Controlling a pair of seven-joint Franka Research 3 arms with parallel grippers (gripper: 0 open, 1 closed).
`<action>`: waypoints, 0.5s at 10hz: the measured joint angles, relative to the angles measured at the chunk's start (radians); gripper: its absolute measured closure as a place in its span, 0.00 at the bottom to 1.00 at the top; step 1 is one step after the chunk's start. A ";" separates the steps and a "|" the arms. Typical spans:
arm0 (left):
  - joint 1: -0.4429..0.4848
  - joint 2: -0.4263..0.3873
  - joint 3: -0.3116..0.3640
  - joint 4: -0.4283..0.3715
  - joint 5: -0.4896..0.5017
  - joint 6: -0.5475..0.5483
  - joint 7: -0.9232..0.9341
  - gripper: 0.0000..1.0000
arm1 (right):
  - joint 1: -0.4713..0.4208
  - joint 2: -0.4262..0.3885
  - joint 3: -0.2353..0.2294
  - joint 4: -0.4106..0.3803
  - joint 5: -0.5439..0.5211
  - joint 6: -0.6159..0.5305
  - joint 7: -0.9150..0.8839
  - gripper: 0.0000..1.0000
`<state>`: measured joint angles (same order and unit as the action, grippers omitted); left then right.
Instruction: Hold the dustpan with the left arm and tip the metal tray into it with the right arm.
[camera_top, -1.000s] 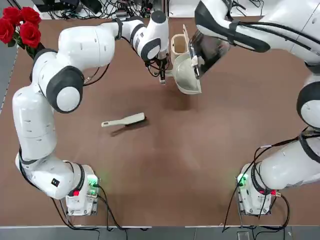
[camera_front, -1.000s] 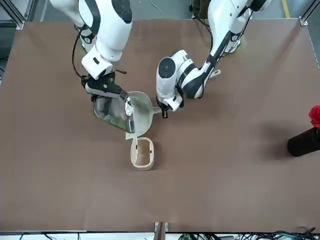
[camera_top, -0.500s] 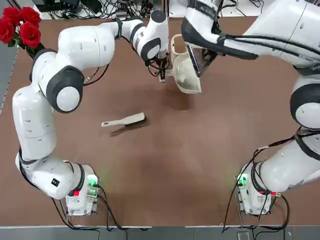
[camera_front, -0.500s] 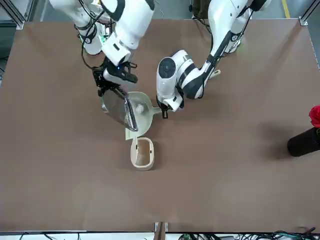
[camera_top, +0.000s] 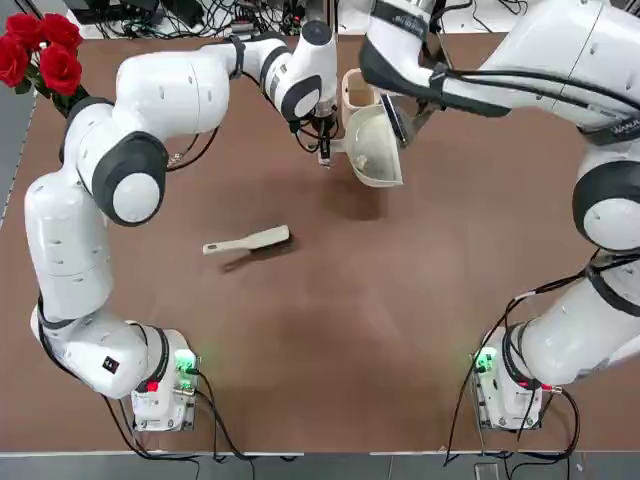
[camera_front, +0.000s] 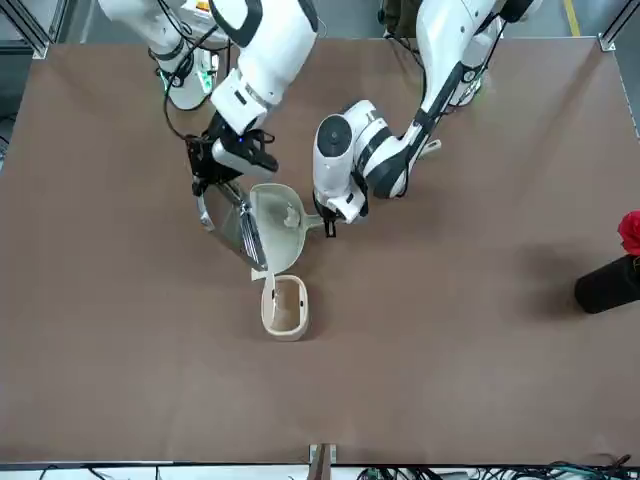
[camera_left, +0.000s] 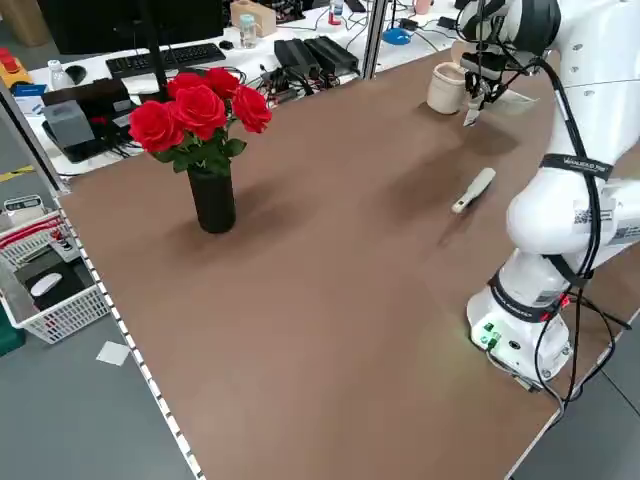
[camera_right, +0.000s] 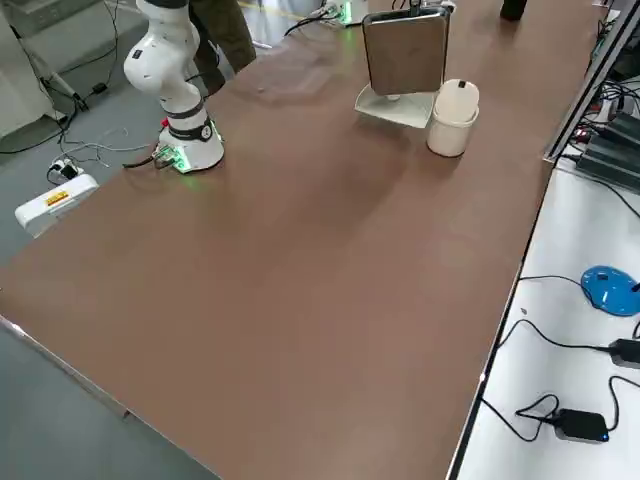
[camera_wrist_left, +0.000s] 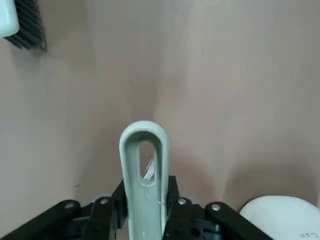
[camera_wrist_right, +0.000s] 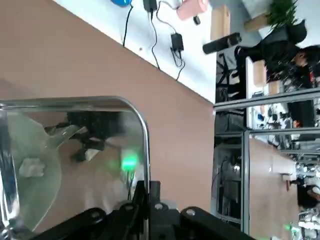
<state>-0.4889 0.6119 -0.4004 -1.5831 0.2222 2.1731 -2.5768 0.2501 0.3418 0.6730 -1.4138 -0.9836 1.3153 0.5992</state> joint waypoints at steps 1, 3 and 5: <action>0.000 0.000 0.000 0.000 0.000 -0.003 0.000 0.68 | -0.032 0.000 0.000 0.010 0.042 0.011 -0.022 0.95; 0.000 -0.008 -0.001 0.000 0.000 -0.037 0.004 0.68 | -0.111 -0.008 -0.002 0.044 0.170 0.052 -0.084 0.95; 0.004 -0.043 -0.001 -0.015 0.000 -0.060 0.007 0.68 | -0.162 -0.033 -0.050 0.096 0.327 0.067 -0.131 0.95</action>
<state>-0.4846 0.5692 -0.4016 -1.5983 0.2223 2.1126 -2.5697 0.0882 0.3091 0.6225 -1.3180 -0.6566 1.3826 0.4681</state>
